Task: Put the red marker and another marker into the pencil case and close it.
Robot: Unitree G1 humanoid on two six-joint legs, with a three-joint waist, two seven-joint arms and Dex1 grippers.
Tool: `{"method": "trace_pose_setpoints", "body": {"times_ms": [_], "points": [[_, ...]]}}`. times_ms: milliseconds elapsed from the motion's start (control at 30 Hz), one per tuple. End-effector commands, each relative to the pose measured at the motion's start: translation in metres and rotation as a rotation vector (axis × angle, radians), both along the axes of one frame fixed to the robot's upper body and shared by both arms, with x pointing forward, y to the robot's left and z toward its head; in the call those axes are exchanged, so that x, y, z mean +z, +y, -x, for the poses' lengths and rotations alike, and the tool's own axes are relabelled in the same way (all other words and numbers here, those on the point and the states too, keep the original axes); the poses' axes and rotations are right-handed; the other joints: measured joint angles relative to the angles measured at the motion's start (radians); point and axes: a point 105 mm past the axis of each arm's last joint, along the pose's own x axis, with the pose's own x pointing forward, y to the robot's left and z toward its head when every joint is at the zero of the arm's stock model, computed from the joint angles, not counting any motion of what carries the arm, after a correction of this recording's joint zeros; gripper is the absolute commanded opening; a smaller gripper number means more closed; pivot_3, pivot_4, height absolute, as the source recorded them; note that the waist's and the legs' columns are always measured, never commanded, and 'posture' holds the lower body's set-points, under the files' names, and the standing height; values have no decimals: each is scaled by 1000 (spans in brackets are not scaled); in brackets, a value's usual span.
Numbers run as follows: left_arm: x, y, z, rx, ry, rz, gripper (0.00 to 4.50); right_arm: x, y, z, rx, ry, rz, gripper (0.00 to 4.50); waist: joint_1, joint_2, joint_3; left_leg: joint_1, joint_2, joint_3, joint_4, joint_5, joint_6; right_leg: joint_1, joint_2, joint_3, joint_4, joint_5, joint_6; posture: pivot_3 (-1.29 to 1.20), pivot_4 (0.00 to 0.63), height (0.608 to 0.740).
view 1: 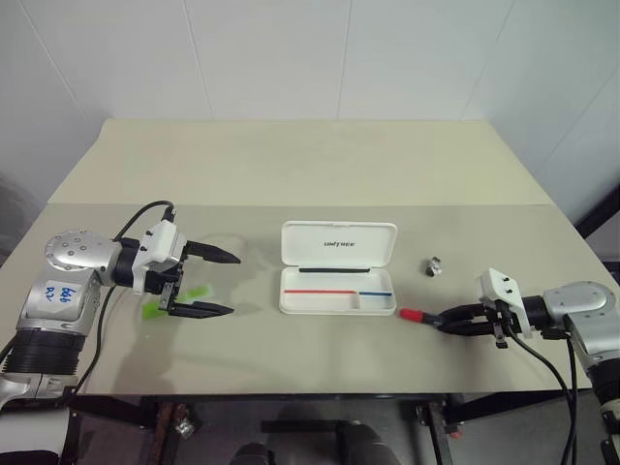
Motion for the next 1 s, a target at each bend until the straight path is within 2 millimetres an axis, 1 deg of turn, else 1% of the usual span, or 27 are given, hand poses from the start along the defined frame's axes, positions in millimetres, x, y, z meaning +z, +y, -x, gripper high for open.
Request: {"method": "trace_pose_setpoints", "body": {"times_ms": [33, 133, 167, 233, 300, 367, 433, 500, 567, 667, 867, 1000], "points": [[7, 3, 4, -27, -28, 1, 4500, 18, 1, 0, 14, -70, -18, 584, 0, 0, 0, 0, 0, 0, 0, 0, 0, 0, 0, 0, 0, 0, 0, 0, 150, 740], [4, 2, 2, -28, -24, 3, 4500, 35, -6, 8, 23, -100, -1, 584, 1, 2, 1, 0, 0, 0, 0, 0, 0, 0, 0, 0, 0, 0, 0, 0, 150, 740], [4, 2, 2, -29, -23, 4, 4500, 38, -7, 10, 29, -104, 7, 584, 1, 2, 1, 0, 0, 0, 0, 0, 0, 0, 0, 0, 0, 0, 0, 0, 150, 740], [3, 2, 1, -28, -22, 6, 4500, 50, -5, 15, 48, -131, 18, 584, 2, 2, 1, 0, 0, 0, 0, 0, 0, 0, 0, 0, 0, 0, 0, 0, 150, 740], [1, 1, 0, -28, -20, 8, 4500, 68, 5, 15, 72, -171, 1, 584, 2, 2, 1, 0, 0, 0, 0, 0, 0, 0, 0, 0, 0, 0, 0, 0, 150, 740], [-1, 1, 0, -29, -18, 10, 4500, 79, 15, 14, 84, -200, -19, 584, -1, 2, 1, 0, 0, 0, 0, 0, 0, 0, 0, 0, 0, 0, 0, 0, 150, 740], [-3, 0, 0, -28, -16, 11, 4500, 87, 34, 10, 118, -228, -51, 584, -4, 2, 1, 1, 0, 0, 0, 0, 0, 1, 0, 0, 0, 0, 0, 0, 150, 740], [-4, 0, -1, -27, -14, 13, 4500, 88, 54, 8, 162, -243, -65, 584, -7, 2, 1, 1, 0, 0, 0, 0, 0, 0, 1, 0, 1, 0, 0, 0, 150, 740], [-5, -1, -1, -23, -13, 17, 4500, 85, 69, 4, 195, -255, -71, 584, -7, 2, 1, 1, 1, 0, 0, 0, 0, 0, 1, 0, 1, 0, 0, 0, 150, 740], [-7, -4, -2, -13, -14, 26, 4500, 79, 91, -7, 221, -281, -88, 584, -6, 2, 1, 1, 1, -1, 0, 0, 0, 0, 1, 0, 0, 0, 0, 0, 150, 740], [-10, -7, -1, 5, -16, 41, 4500, 70, 121, -33, 223, -323, -117, 584, -5, 2, 1, -1, 0, -1, -1, 0, -1, -1, -1, -1, -1, 0, 0, 0, 150, 740], [-12, -8, 2, 15, -13, 50, 4500, 64, 136, -44, 234, -329, -128, 584, -6, 2, 1, -1, 1, -1, -3, 0, -1, -1, -1, -2, 0, 0, 0, 0, 150, 740]]}}
